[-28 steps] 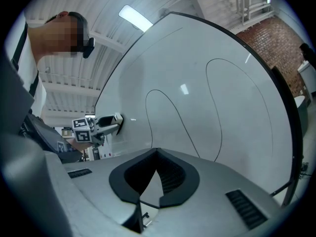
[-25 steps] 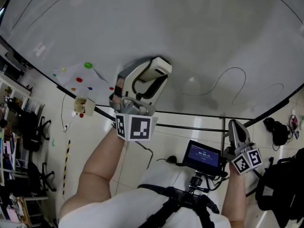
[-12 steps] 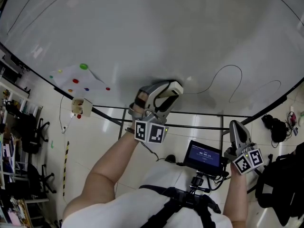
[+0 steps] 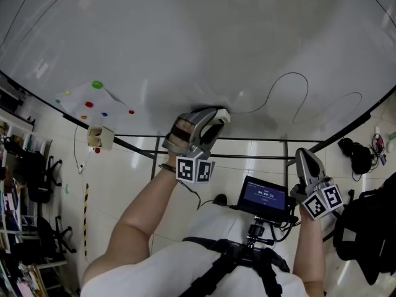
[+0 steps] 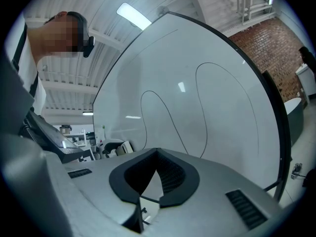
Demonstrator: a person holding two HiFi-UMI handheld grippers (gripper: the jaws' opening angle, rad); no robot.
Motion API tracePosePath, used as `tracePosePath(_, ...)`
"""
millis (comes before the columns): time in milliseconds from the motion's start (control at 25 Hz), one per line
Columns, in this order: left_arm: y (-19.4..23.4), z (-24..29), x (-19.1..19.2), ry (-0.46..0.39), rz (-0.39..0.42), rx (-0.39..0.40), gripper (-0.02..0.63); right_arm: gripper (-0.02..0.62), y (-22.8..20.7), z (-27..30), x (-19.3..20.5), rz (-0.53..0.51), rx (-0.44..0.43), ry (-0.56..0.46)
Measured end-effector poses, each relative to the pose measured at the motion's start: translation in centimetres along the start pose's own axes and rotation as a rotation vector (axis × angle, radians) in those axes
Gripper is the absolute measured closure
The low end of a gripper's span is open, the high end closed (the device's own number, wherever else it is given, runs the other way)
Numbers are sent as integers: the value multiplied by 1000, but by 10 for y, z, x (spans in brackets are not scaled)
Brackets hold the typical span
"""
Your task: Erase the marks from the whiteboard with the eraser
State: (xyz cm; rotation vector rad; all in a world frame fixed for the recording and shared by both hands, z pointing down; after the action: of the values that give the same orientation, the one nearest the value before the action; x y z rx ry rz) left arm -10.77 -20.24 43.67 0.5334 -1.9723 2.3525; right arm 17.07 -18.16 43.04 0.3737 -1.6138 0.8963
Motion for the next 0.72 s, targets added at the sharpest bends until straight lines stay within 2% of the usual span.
tracePosePath(200,-13,6,-3,-11,8,24,311,580,-4,0,1,1,-6,7)
tracePosePath(440,-23,12,-10,2,-39,23,311,580,-7,-2,0,4,-11,14)
tracePosePath(720,-33,19,-19,-2,-58,33,311,580,-11,-2,-2,-1,-12,14)
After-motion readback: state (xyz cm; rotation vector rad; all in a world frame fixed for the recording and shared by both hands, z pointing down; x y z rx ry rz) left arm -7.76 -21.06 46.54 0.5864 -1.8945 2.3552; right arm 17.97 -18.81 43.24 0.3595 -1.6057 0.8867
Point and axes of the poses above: the fingertips, and each gripper's own axes: z forward along the fingers, y to its left, x out of its underside, the point moved 4 cm from there along -z, backward along the fingers, and after that the axes turned 2 degrees about y, right-handed, at the moved point
